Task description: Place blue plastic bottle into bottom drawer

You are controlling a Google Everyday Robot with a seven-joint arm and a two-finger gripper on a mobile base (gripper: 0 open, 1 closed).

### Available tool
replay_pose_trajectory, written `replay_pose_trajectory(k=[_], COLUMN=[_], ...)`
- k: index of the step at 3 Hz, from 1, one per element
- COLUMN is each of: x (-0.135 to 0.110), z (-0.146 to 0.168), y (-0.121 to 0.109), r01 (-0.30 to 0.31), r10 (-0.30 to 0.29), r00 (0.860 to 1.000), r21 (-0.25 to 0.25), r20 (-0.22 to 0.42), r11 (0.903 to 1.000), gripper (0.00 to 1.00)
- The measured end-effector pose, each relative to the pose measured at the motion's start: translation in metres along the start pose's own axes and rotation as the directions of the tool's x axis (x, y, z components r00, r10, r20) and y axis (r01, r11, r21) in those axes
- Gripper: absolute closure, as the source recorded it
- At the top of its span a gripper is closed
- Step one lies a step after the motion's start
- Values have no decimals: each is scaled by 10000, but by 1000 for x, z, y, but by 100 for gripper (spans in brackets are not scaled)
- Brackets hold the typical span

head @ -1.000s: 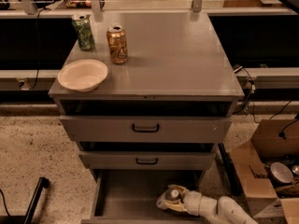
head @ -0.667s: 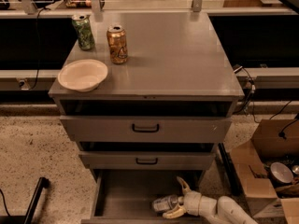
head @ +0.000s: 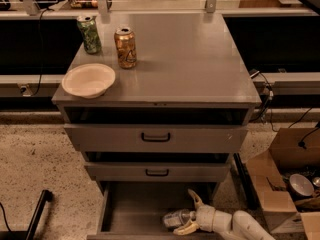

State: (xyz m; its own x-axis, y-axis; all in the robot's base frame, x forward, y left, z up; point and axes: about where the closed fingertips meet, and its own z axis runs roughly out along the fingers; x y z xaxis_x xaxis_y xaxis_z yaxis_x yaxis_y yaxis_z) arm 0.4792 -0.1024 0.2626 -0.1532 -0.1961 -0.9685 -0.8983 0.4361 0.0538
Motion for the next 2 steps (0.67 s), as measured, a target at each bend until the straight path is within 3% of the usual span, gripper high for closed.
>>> replay_pose_trajectory(k=[1, 2], x=[-26, -39], z=[-6, -44], y=[8, 31], r01=[492, 326], r10=[-491, -303], r00=[9987, 9986], r21=[62, 504], r20=[-169, -443], r11=[9988, 9982], gripper=[0, 0])
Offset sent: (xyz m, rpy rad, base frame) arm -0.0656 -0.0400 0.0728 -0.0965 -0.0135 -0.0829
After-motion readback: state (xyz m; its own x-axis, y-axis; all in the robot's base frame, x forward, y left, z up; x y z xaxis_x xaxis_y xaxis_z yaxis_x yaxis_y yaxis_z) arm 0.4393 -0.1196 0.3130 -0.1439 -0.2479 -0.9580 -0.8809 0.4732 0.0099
